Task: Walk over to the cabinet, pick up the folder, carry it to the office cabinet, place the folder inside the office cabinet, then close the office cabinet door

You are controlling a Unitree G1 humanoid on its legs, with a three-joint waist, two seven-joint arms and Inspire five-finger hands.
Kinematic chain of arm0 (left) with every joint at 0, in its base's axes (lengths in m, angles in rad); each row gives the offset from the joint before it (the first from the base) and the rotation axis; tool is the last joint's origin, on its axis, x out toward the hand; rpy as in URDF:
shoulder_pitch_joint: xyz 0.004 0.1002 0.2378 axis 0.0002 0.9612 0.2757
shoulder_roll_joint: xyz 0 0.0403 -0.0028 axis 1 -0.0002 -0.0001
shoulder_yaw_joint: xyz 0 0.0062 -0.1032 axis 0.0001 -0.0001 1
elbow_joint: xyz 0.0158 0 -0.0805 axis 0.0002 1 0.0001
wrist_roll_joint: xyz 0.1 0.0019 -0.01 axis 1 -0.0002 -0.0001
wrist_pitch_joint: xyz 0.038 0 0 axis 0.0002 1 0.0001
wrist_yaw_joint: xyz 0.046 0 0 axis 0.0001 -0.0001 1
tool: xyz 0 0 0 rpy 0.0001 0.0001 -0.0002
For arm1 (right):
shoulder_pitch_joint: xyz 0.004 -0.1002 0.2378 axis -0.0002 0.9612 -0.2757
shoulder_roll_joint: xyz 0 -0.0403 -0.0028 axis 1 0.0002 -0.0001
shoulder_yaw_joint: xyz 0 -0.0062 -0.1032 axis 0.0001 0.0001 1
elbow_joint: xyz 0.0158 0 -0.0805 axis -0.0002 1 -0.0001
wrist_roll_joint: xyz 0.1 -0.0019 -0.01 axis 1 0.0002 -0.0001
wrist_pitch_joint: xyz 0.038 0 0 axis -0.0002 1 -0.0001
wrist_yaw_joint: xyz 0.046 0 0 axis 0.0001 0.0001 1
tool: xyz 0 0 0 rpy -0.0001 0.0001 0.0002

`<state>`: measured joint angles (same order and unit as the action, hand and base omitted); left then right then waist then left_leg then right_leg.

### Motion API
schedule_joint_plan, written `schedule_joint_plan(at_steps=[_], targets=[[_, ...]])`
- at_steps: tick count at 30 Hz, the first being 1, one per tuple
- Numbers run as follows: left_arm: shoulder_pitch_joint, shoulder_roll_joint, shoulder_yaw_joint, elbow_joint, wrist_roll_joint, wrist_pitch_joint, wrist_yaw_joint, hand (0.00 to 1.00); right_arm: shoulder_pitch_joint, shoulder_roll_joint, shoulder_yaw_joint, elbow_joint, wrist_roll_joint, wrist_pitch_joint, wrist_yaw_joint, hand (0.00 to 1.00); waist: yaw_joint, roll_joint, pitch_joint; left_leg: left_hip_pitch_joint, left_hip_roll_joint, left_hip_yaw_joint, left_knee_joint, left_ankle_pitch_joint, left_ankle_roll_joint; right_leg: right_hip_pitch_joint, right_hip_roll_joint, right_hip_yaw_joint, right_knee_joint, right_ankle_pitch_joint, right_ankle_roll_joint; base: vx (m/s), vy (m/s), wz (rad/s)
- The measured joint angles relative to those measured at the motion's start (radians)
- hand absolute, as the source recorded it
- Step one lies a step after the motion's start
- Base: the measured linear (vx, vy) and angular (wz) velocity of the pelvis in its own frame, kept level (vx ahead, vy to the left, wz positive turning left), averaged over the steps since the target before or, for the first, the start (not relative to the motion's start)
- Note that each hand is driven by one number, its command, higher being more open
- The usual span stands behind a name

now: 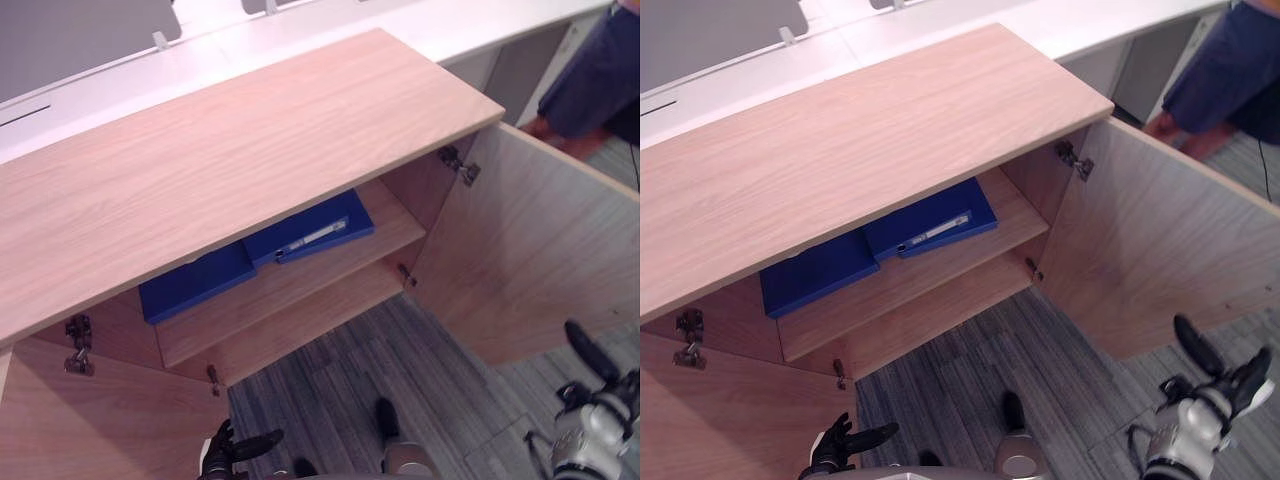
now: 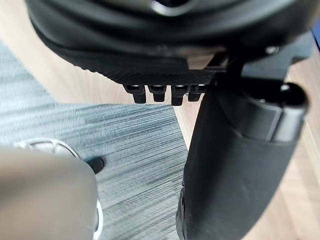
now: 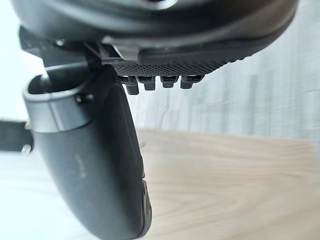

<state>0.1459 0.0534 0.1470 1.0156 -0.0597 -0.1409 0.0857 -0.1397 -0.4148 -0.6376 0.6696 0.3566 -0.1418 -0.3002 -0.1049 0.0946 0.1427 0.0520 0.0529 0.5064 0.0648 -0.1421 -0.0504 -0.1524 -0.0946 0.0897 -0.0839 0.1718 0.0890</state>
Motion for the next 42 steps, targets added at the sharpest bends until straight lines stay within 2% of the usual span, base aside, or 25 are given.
schedule_joint_plan(at_steps=[1,2,4,9,13,15,18,19,22,25,30,31,32,34,35,38,39,40,42], targets=[[0.003,-0.001,-0.004,-0.003,0.000,-0.002,0.000,1.00,-0.035,-0.032,0.024,0.027,-0.004,0.000,0.006,1.00,0.000,0.007,0.005,-0.001,0.000,0.011,0.001,-0.002,-0.001,-0.007,0.002,0.012,0.000,0.002,0.001,-0.04,-0.024,-0.59],[0.004,-0.002,-0.020,-0.007,-0.001,-0.007,0.000,1.00,-0.120,-0.104,0.088,0.083,-0.007,0.000,0.021,1.00,0.000,0.024,0.020,-0.007,0.000,0.032,0.004,-0.008,-0.001,-0.027,0.008,0.040,0.000,0.007,0.003,-0.03,-0.023,-0.50],[0.005,-0.005,-0.029,-0.014,-0.001,-0.017,-0.001,1.00,-0.230,-0.164,0.150,0.156,-0.007,0.001,0.020,1.00,0.001,0.040,0.039,-0.015,0.000,0.049,0.010,-0.018,-0.005,-0.051,0.017,0.075,0.000,0.013,0.006,-0.02,-0.036,-0.58],[0.004,-0.022,-0.069,-0.042,-0.019,-0.036,-0.001,1.00,-0.373,-0.303,0.307,0.273,-0.015,0.006,0.048,1.00,-0.003,0.078,0.079,-0.025,0.006,0.084,0.014,-0.040,-0.015,-0.095,0.037,0.137,0.000,0.025,0.007,0.02,-0.039,-0.46],[0.004,-0.039,-0.098,-0.060,-0.020,-0.041,-0.001,1.00,-0.364,-0.327,0.348,0.251,-0.040,0.009,0.073,1.00,-0.021,0.088,0.086,-0.022,0.016,0.081,0.014,-0.043,-0.019,-0.095,0.047,0.131,0.001,0.025,0.007,0.04,-0.042,-0.08],[0.004,-0.055,-0.101,-0.074,-0.020,-0.042,-0.003,1.00,-0.309,-0.334,0.345,0.163,-0.040,0.017,0.073,1.00,-0.028,0.095,0.089,-0.022,0.016,0.077,0.014,-0.043,-0.019,-0.092,0.046,0.125,0.001,0.025,0.007,0.00,-0.051,0.06],[0.004,-0.067,-0.101,-0.075,-0.019,-0.043,-0.003,1.00,-0.128,-0.337,0.340,-0.045,-0.046,0.017,0.088,1.00,-0.049,0.099,0.091,-0.014,0.019,0.066,0.021,-0.043,-0.020,-0.075,0.043,0.113,0.001,0.025,0.007,-0.06,-0.065,0.12],[0.006,-0.068,-0.100,-0.070,-0.016,-0.042,-0.003,1.00,-0.020,-0.334,0.340,-0.156,-0.046,0.016,0.111,1.00,-0.060,0.091,0.097,-0.005,0.021,0.058,0.023,-0.043,-0.020,-0.062,0.043,0.104,0.000,0.022,0.004,-0.09,-0.074,0.14],[0.011,-0.068,-0.096,-0.057,-0.008,-0.041,-0.010,1.00,0.164,-0.310,0.345,-0.370,-0.045,0.010,0.158,1.00,-0.087,0.083,0.102,0.014,0.023,0.055,0.026,-0.044,-0.021,-0.044,0.042,0.094,-0.005,-0.001,-0.002,-0.11,-0.072,0.01],[0.011,-0.057,-0.095,-0.031,0.006,-0.042,-0.017,1.00,0.353,-0.259,0.385,-0.575,-0.046,0.001,0.213,1.00,-0.111,0.068,0.100,0.022,0.035,0.070,0.033,-0.055,-0.036,-0.037,0.052,0.092,-0.006,-0.002,-0.002,-0.11,-0.094,-0.20],[0.009,-0.018,-0.089,-0.002,0.025,-0.046,-0.021,1.00,0.617,-0.165,0.558,-0.800,-0.046,-0.037,0.330,1.00,-0.131,-0.002,0.064,0.044,0.057,0.089,0.044,-0.058,-0.043,-0.033,0.078,0.094,-0.001,0.022,-0.018,-0.04,-0.098,-0.26],[0.008,-0.015,-0.089,-0.002,0.025,-0.049,-0.021,1.00,0.638,-0.161,0.582,-0.819,-0.046,-0.039,0.345,1.00,-0.133,-0.010,0.061,0.045,0.057,0.090,0.044,-0.058,-0.043,-0.033,0.079,0.096,-0.001,0.027,-0.014,-0.06,-0.078,-0.15],[0.005,-0.006,-0.090,0.001,0.030,-0.052,-0.025,1.00,0.673,-0.151,0.643,-0.853,-0.046,-0.040,0.379,1.00,-0.136,-0.033,0.057,0.045,0.056,0.089,0.046,-0.058,-0.043,-0.032,0.078,0.097,0.000,0.041,-0.022,-0.06,-0.052,-0.04],[0.000,0.005,-0.093,0.009,0.041,-0.054,-0.027,1.00,0.677,-0.148,0.712,-0.869,-0.046,-0.040,0.415,1.00,-0.134,-0.049,0.053,0.047,0.058,0.080,0.051,-0.058,-0.043,-0.023,0.075,0.089,0.000,0.042,-0.022,-0.06,-0.040,0.18],[-0.012,0.010,-0.096,0.022,0.043,-0.054,-0.028,1.00,0.674,-0.147,0.791,-0.879,-0.048,-0.040,0.436,1.00,-0.126,-0.054,0.050,0.050,0.059,0.056,0.058,-0.058,-0.042,-0.005,0.068,0.065,0.000,0.039,-0.022,-0.06,-0.028,0.40],[-0.023,0.014,-0.097,0.037,0.045,-0.054,-0.027,1.00,0.634,-0.133,0.913,-0.880,-0.081,-0.039,0.469,1.00,-0.096,-0.054,0.037,0.040,0.058,0.005,0.062,-0.055,-0.038,0.012,0.053,0.018,-0.001,0.032,-0.021,-0.06,-0.025,0.59],[-0.032,0.016,-0.097,0.041,0.047,-0.052,-0.025,1.00,0.580,-0.100,0.977,-0.868,-0.101,-0.039,0.482,1.00,-0.069,-0.054,0.026,0.026,0.056,-0.040,0.061,-0.047,-0.034,0.019,0.042,-0.023,-0.001,0.023,-0.021,-0.05,-0.030,0.72],[-0.033,0.017,-0.097,0.041,0.047,-0.052,-0.025,1.00,0.567,-0.091,0.985,-0.864,-0.109,-0.039,0.483,1.00,-0.065,-0.055,0.025,0.023,0.056,-0.048,0.060,-0.045,-0.033,0.021,0.040,-0.031,-0.001,0.022,-0.021,-0.05,-0.041,0.98],[-0.044,0.019,-0.097,0.039,0.048,-0.048,-0.019,1.00,0.411,0.008,1.020,-0.766,-0.160,-0.042,0.482,1.00,-0.020,-0.060,0.010,-0.001,0.050,-0.121,0.052,-0.026,-0.029,0.033,0.021,-0.100,-0.001,0.014,-0.023,-0.04,-0.027,0.95]])
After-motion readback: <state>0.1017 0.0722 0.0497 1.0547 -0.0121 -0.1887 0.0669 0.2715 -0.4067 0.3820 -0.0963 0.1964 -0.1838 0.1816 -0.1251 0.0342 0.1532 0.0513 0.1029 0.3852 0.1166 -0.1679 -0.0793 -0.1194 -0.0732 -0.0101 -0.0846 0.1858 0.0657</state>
